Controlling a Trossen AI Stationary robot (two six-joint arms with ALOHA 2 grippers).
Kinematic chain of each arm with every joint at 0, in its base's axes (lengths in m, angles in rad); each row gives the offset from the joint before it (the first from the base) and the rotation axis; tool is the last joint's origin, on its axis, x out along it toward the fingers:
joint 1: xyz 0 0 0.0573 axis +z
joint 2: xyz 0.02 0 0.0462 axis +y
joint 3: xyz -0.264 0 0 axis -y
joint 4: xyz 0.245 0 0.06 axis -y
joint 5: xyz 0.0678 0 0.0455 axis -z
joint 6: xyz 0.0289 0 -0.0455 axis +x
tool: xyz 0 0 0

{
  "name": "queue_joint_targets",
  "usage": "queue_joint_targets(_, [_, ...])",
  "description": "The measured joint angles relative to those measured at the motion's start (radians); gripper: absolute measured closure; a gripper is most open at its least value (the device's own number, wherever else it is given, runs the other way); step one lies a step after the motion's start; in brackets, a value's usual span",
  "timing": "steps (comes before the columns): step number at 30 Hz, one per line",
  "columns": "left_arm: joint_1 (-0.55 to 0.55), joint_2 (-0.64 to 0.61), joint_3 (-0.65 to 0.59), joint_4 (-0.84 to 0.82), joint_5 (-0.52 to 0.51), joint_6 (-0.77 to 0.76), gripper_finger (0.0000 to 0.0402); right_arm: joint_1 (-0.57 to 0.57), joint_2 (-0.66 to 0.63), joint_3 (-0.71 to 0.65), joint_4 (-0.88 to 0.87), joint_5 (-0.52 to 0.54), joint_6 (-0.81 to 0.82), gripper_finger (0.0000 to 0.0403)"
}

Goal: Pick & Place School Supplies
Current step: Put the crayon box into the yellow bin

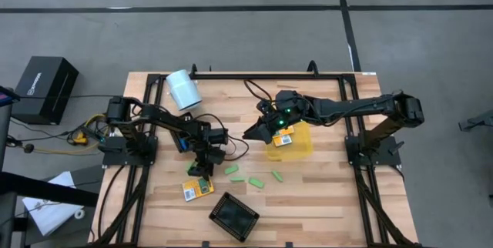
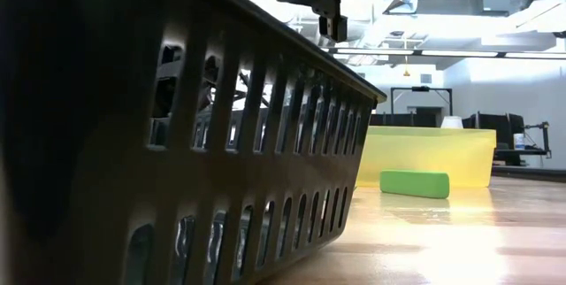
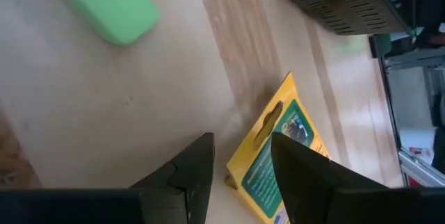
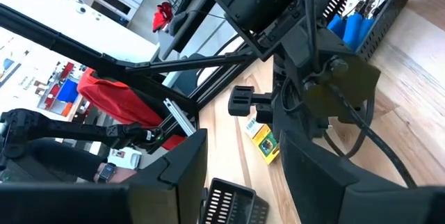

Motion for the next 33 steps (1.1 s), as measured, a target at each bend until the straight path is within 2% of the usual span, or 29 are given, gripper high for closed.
queue_joint_targets(5, [-0.018,0.001,-0.002,-0.011,0.025,-0.007,0.0278,-0.001,0.000,0.000,0.000,0.000,-0.004,0.0232])
queue_joint_targets(13, [-0.047,0.003,-0.004,-0.020,0.054,-0.012,0.0390,-0.020,0.000,0.000,0.001,-0.001,-0.015,0.0232])
queue_joint_targets(22, [-0.019,-0.026,0.009,-0.012,0.092,-0.121,0.0400,-0.079,0.000,0.000,0.019,-0.053,-0.018,0.0232])
queue_joint_targets(28, [0.053,-0.161,0.042,-0.002,0.097,-0.183,0.0400,-0.120,-0.005,0.026,0.129,-0.053,-0.052,0.0232])
queue_joint_targets(33, [0.149,-0.289,0.071,0.093,0.084,-0.305,0.0400,-0.160,-0.006,0.129,0.136,-0.023,-0.193,0.0232])
